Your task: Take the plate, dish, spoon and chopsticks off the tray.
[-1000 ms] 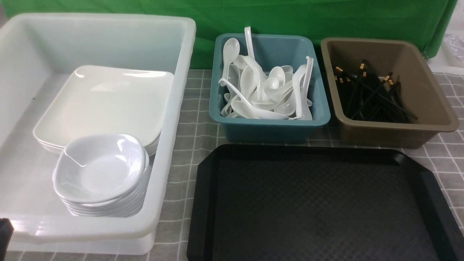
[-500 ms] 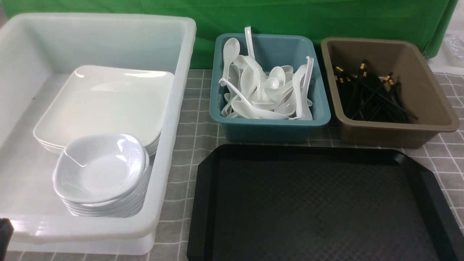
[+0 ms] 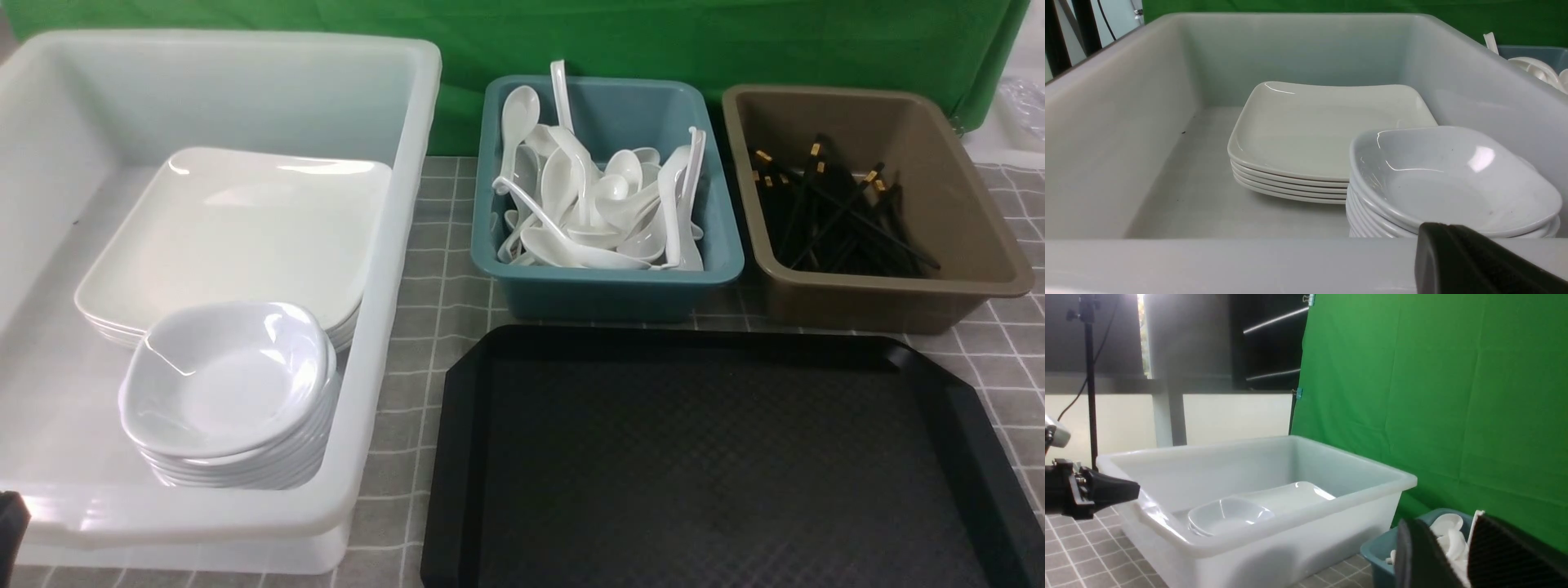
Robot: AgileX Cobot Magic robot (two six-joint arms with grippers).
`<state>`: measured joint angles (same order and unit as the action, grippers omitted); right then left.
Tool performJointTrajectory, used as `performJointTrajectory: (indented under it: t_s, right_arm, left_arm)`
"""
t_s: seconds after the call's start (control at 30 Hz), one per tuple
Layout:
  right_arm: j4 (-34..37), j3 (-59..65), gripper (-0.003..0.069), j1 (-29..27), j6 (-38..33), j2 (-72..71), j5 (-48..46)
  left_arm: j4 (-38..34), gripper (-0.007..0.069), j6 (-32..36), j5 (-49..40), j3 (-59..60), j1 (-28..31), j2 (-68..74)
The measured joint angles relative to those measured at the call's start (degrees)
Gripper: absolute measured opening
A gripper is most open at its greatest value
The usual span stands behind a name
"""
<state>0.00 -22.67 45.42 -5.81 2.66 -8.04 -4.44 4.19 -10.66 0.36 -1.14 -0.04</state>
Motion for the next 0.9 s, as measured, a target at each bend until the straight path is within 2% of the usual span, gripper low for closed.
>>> performJointTrajectory:
  t_s: [0.1,0.17,0.37,0.43,0.53,0.63,0.7,0.9]
  right_arm:
    - [0.00,1.41,0.0235,-2.07,-1.08,-2.00,-0.06]
    - [0.00,2.84,0.0235,-6.26,-2.79,-2.66,0.30]
    - [0.00,12.30,0.0236,-25.54,-6.21,-2.66,0.37]
    - [0.00,17.25,0.0236,-33.60,-4.37,-2.64,0.42]
    - [0.00,21.88,0.0237,-40.49,-1.36,-2.64,-0.72]
    - [0.00,23.11,0.0237,-46.97,1.81,-2.64,-5.69]
    - [0.00,23.17,0.0237,-48.97,2.25,-2.64,-6.17]
    - [0.00,23.17,0.0237,-49.21,2.54,-2.64,-6.17]
  left_arm:
    - [0.00,0.0006,0.00,0.00,0.00,0.00,0.00]
    - [0.00,0.0006,0.00,0.08,0.00,0.00,0.00]
    - [0.00,0.0006,0.00,0.41,0.00,0.00,0.00]
    - [0.00,0.0006,0.00,0.41,0.00,0.00,0.00]
    - [0.00,0.0006,0.00,0.41,0.00,0.00,0.00]
    - [0.00,0.0006,0.00,0.41,0.05,0.00,0.00]
    - [0.00,0.0006,0.00,0.41,0.05,0.00,0.00]
    - [0.00,0.0006,0.00,0.41,0.05,0.00,0.00]
